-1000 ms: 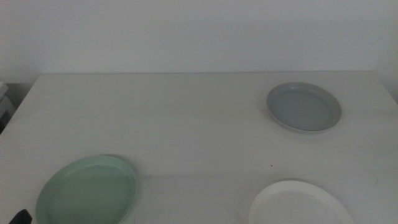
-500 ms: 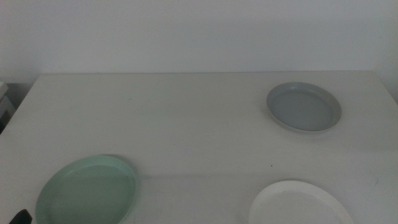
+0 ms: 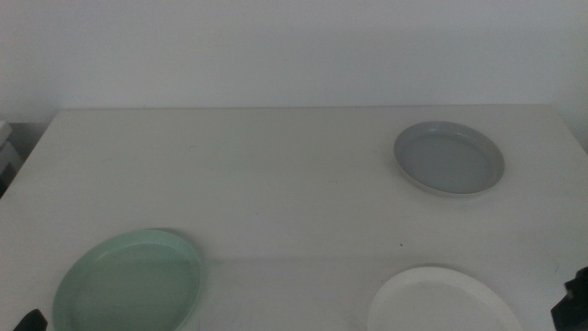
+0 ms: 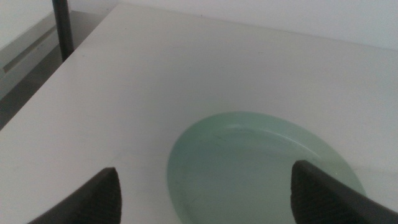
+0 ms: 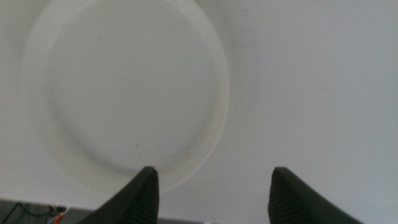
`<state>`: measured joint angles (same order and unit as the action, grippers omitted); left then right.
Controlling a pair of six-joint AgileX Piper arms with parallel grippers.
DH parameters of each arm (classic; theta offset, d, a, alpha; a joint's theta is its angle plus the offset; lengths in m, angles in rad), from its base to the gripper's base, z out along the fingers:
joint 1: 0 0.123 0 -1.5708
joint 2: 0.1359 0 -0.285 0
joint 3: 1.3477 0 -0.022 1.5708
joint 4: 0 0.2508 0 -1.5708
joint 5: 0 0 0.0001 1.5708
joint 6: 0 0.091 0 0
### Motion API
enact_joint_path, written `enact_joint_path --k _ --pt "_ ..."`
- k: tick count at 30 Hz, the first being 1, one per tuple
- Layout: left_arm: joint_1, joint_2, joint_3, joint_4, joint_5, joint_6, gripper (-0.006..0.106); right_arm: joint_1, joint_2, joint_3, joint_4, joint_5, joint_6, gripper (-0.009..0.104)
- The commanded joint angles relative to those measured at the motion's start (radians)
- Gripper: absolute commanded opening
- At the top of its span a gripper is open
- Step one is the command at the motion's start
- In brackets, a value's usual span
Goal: Stack the three bowls on top of each other.
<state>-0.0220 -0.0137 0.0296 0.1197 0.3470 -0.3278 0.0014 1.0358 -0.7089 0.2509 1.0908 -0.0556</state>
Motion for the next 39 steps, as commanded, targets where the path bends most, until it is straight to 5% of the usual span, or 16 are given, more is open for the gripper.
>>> enact_joint_path --k 1,18,25,31,39 --pt "-0.001 -0.013 -0.004 0.001 -0.073 -0.010 0.105 -0.001 0.006 0.027 0.008 -0.099 0.007 0.046" --pt "-0.001 -0.013 -0.004 0.001 -0.073 -0.010 0.105 0.115 0.346 0.103 -0.025 -0.407 0.073 0.044" --pt "-0.001 -0.013 -0.004 0.001 -0.073 -0.010 0.105 0.115 0.439 0.103 -0.026 -0.434 0.073 0.027" --pt "-0.001 -0.013 -0.004 0.001 -0.073 -0.010 0.105 0.115 0.446 0.100 -0.025 -0.442 0.075 -0.001" --pt "-0.001 -0.013 -0.004 0.001 -0.073 -0.010 0.105 0.186 0.374 -0.067 -0.024 -0.301 0.153 0.001"
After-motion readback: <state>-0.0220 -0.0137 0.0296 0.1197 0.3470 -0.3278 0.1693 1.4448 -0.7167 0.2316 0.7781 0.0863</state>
